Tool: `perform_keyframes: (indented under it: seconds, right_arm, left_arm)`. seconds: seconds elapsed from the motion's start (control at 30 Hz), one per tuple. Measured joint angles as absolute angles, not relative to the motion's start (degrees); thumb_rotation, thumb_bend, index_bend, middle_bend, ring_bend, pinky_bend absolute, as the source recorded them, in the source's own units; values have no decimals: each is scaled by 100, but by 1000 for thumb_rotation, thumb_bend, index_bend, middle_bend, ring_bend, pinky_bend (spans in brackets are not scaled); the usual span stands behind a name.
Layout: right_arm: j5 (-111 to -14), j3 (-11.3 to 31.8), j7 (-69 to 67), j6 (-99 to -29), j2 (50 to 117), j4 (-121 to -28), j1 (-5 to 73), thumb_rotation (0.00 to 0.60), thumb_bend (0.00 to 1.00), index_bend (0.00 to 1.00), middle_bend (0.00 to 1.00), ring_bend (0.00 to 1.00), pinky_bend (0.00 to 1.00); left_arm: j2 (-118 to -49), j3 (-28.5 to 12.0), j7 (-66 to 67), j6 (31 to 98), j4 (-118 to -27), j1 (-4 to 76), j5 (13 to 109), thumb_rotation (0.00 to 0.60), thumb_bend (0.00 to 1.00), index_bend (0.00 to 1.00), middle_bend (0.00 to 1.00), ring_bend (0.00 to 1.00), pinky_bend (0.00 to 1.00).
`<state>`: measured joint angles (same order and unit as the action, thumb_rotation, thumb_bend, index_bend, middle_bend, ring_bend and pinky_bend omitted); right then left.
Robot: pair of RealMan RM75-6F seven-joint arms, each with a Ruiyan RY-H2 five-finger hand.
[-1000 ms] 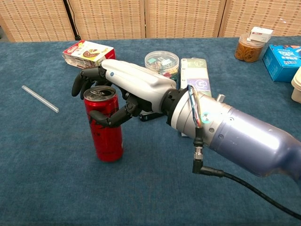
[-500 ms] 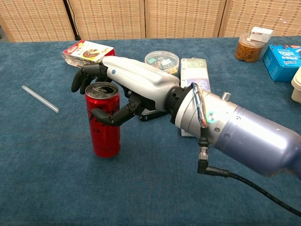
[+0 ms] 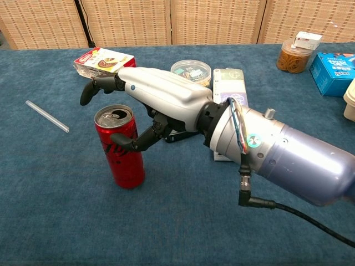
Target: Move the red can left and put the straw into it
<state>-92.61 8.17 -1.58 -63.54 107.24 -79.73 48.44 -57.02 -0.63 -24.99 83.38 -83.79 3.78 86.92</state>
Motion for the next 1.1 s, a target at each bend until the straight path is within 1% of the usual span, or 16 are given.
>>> perform_keyframes:
  seconds: [0.27, 0.6, 0.63, 0.7, 0.73, 0.77, 0.8, 0.87, 0.97, 1.1]
  right_arm:
    - [-9262, 822, -97, -6345, 10592, -8250, 4841, 600, 473, 213, 162, 169, 134]
    - [-9243, 898, -69, -6362, 10201, -8732, 4819, 600, 472, 206, 156, 169, 136]
    - [-9234, 909, -54, -6358, 10159, -8769, 4817, 600, 458, 200, 148, 164, 132]
    - [-9209, 935, -7, -6342, 10051, -8837, 4814, 600, 306, 162, 97, 106, 99]
    - [-9193, 944, 21, -6326, 9995, -8862, 4813, 600, 165, 114, 52, 56, 67]
    - [-9173, 951, 50, -6299, 9928, -8891, 4813, 600, 56, 62, 17, 16, 34]
    - [-9134, 956, 93, -6242, 9821, -8941, 4813, 600, 10, 27, 2, 1, 16]
    - [-9034, 961, 161, -6111, 9615, -9058, 4811, 600, 0, 0, 0, 0, 0]
    - [-8815, 987, 279, -5926, 9170, -9353, 4782, 600, 0, 0, 0, 0, 0]
    - [-8613, 1006, 488, -5984, 8417, -9728, 4567, 600, 0, 0, 0, 0, 0]
  left_arm:
    - [-5695, -55, -2508, 8337, -8378, 381, 8710, 600, 0, 0, 0, 0, 0]
    - [-5697, -58, -2513, 8320, -8365, 386, 8694, 600, 0, 0, 0, 0, 0]
    - [-5699, -59, -2498, 8312, -8368, 390, 8691, 600, 0, 0, 0, 0, 0]
    - [-5703, -59, -2481, 8299, -8375, 397, 8688, 600, 0, 0, 0, 0, 0]
    - [-5706, -64, -2479, 8295, -8375, 403, 8684, 600, 0, 0, 0, 0, 0]
    - [-5710, -69, -2477, 8293, -8373, 406, 8679, 600, 0, 0, 0, 0, 0]
    - [-5716, -75, -2471, 8289, -8368, 411, 8672, 600, 0, 0, 0, 0, 0]
    - [-5730, -86, -2456, 8275, -8354, 427, 8665, 600, 0, 0, 0, 0, 0]
    - [-5753, -103, -2455, 8236, -8335, 470, 8668, 600, 0, 0, 0, 0, 0]
    - [-5821, -167, -2461, 8177, -8248, 598, 8704, 600, 0, 0, 0, 0, 0]
